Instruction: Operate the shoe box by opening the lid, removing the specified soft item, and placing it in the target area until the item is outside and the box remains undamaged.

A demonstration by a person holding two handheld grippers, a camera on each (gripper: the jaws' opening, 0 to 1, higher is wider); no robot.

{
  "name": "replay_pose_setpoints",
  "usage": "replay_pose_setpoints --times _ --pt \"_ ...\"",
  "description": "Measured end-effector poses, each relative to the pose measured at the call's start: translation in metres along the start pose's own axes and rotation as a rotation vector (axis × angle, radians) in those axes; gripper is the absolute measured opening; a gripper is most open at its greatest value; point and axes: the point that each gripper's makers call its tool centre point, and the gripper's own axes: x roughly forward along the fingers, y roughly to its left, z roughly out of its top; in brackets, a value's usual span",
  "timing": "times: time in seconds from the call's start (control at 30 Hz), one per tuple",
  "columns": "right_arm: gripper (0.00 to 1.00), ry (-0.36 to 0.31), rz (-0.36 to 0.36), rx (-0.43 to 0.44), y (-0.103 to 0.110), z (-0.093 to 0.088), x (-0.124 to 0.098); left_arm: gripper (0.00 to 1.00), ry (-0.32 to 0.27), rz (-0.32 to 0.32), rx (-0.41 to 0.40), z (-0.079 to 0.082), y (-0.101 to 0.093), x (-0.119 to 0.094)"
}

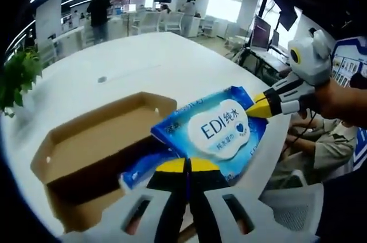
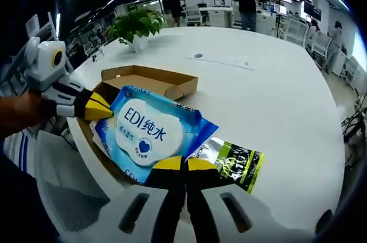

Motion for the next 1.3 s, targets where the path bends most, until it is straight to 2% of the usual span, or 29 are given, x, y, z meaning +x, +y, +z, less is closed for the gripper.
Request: replay_pose_setpoints --times 0.27,0.63,1.0,1.3 --pt "0.00 0.005 -0.020 0.018 -0.028 -0.008 -0.008 0.00 0.010 -0.024 0.008 0.010 -0.018 0.020" --pt "0.00 0.022 -0.034 0.041 -0.055 -0.019 -0.011 0.00 0.037 -0.053 0.015 0.015 -0.033 0.047" --pt "0.00 0.035 -0.041 0.049 -0.071 -0.025 -0.008 0.00 0.055 -0.069 0.021 0.018 -0.040 0.063" --pt "0.00 0.049 -0.040 0.053 -0.078 -0.031 -0.006 0.00 0.067 -0.074 0.016 0.014 -0.043 0.073"
